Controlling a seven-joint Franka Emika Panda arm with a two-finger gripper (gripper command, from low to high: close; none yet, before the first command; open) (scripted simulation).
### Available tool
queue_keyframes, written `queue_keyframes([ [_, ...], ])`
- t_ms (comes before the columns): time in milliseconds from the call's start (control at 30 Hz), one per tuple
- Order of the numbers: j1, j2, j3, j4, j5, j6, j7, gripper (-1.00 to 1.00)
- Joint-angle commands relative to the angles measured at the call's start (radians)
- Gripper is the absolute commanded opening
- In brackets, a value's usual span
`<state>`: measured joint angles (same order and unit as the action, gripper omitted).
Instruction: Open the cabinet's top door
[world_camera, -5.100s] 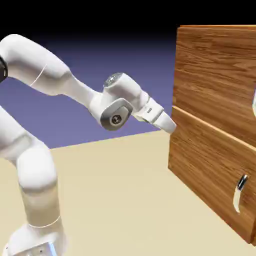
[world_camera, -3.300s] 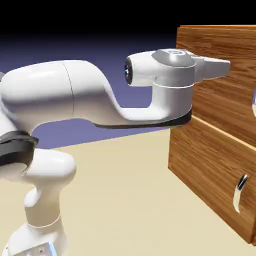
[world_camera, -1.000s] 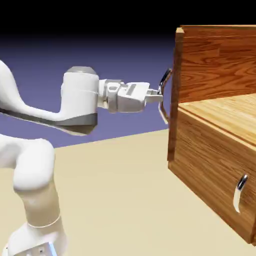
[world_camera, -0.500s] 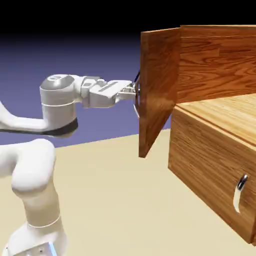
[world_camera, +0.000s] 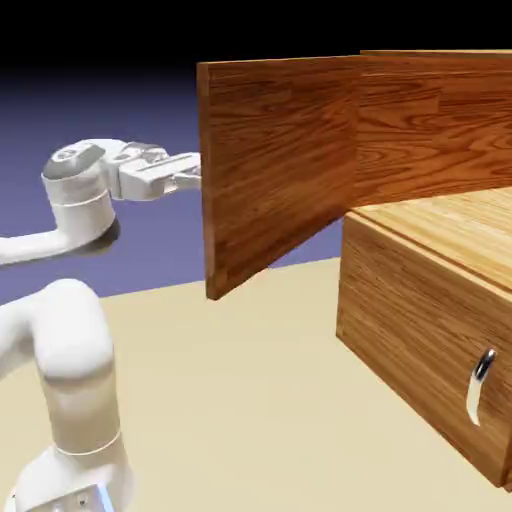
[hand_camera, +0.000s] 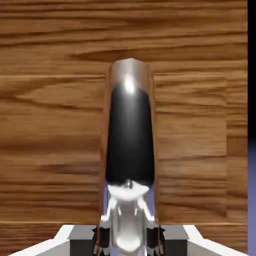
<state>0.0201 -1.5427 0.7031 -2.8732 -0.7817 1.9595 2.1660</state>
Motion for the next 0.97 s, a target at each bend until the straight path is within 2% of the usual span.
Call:
queue_keyframes([
  [0, -0.004, 0.01, 0.036, 0.025, 0.03, -0.041, 0.0, -1.0],
  [367, -0.222, 0.109, 0.351, 0.41, 0.273, -0.45, -0.012, -1.0],
  [933, -0.68, 0.135, 0.554, 1.026, 0.385, -0.908, -0.1, -1.0],
])
